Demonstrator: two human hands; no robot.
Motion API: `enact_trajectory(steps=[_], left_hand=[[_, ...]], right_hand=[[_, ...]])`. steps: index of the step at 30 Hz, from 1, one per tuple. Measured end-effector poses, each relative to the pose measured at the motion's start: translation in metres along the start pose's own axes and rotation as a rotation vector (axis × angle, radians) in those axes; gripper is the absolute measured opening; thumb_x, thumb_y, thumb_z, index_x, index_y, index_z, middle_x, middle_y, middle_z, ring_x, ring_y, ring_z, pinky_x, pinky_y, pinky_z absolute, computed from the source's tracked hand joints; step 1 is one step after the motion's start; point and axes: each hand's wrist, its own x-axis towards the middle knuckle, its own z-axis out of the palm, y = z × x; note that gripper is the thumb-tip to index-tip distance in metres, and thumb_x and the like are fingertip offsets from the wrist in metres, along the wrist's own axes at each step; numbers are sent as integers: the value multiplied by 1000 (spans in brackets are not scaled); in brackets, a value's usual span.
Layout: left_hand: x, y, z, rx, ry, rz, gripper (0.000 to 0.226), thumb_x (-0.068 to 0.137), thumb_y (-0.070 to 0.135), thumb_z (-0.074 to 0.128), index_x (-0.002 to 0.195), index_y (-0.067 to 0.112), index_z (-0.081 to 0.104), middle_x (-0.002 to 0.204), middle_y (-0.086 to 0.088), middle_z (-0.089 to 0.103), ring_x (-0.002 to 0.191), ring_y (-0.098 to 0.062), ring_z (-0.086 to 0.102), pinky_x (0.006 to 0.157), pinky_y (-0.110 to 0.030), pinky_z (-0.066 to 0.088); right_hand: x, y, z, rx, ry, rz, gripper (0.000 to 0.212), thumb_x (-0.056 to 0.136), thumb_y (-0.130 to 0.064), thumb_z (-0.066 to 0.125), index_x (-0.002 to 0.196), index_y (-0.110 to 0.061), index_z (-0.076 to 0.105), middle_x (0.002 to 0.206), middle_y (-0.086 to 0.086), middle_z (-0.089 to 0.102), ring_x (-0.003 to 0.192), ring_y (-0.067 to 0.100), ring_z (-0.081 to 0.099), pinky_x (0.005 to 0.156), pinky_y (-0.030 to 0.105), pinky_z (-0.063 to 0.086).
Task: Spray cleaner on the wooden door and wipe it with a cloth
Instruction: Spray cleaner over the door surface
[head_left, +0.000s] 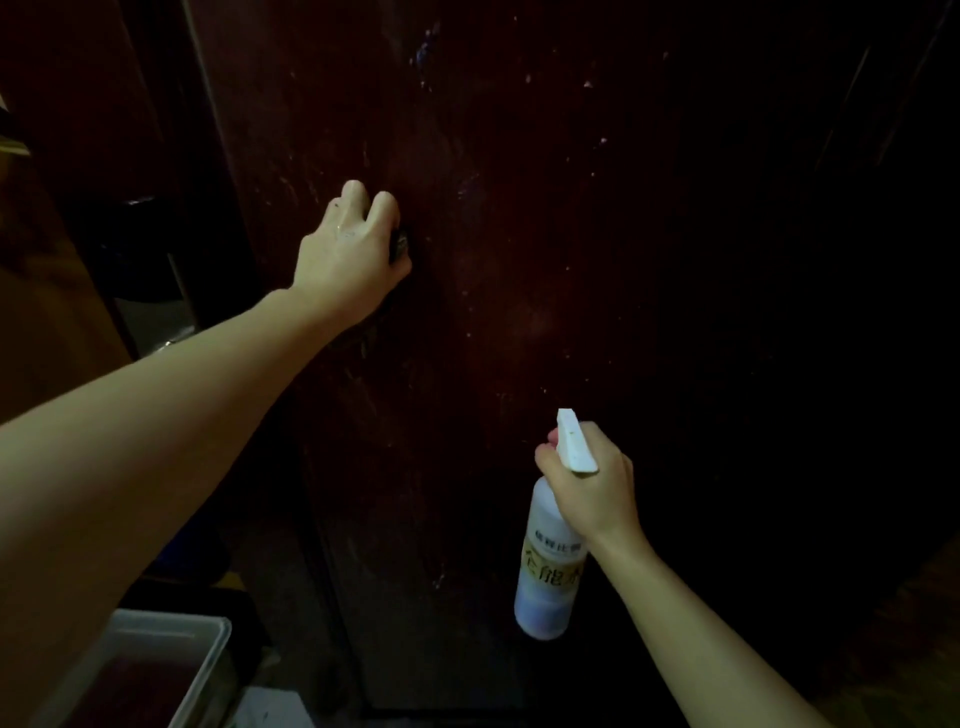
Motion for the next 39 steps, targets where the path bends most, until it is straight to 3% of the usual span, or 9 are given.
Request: enact_trajectory(steps=[2, 4, 8, 14, 20, 25, 33, 39], left_hand=[[-2, -1, 1, -1, -10, 0, 35, 90, 28, 58, 116, 10, 43, 118, -16, 39, 108, -31, 44, 66, -36, 36], [-4, -2, 3, 5, -10, 8, 35, 90, 27, 58, 116, 10, 44, 118, -16, 39, 107, -31, 44, 65, -36, 37], [-8, -3, 8, 19, -9, 12, 36, 89, 26, 60, 116, 9, 44, 117, -17, 39, 107, -33, 44, 63, -37, 36], [-13, -4, 13, 43, 2, 36, 36, 88, 25, 61, 115, 7, 45, 118, -20, 40, 107, -35, 45, 61, -38, 36], [-11, -6, 12, 51, -15, 35, 38, 89, 27, 59, 117, 8, 43, 122, -20, 39, 110, -35, 43, 63, -39, 37], [-14, -7, 14, 45, -22, 46, 37, 89, 28, 57, 117, 8, 43, 122, -20, 39, 111, -36, 43, 64, -39, 36], [-22, -7, 21, 48, -13, 23, 36, 88, 26, 59, 115, 8, 44, 121, -20, 40, 110, -35, 44, 63, -38, 36], [-29, -7, 26, 39, -10, 10, 35, 89, 26, 59, 115, 7, 45, 122, -21, 40, 112, -36, 43, 62, -38, 36]], right_hand=[[2, 6, -4, 2, 5, 13, 19, 69, -42, 58, 82, -29, 61, 77, -4, 64, 77, 16, 62, 75, 42, 54], [2, 12, -8, -55, 27, -14, 10, 73, -37, 59, 73, -27, 58, 68, -4, 61, 69, 18, 60, 69, 40, 53], [2, 23, -16, -39, 68, 56, 29, 81, -24, 64, 57, -25, 47, 53, -5, 52, 53, 14, 53, 52, 30, 41], [-5, 44, -11, -12, 9, 93, 8, 79, -26, 68, 80, -22, 62, 72, -4, 62, 70, 13, 61, 62, 30, 50], [-8, 51, -8, -55, 30, 140, 26, 81, -25, 62, 60, -22, 48, 58, -3, 53, 57, 16, 55, 53, 29, 42], [-13, 53, 1, -28, -60, 112, 9, 78, -26, 67, 78, -23, 59, 72, -4, 61, 70, 13, 59, 61, 28, 47], [-20, 56, 9, -110, -34, 130, 23, 80, -26, 62, 63, -23, 48, 61, -5, 54, 59, 14, 55, 53, 27, 40], [-24, 54, 21, -55, -99, 107, 9, 75, -31, 64, 77, -28, 56, 76, -3, 61, 72, 15, 60, 64, 35, 52]])
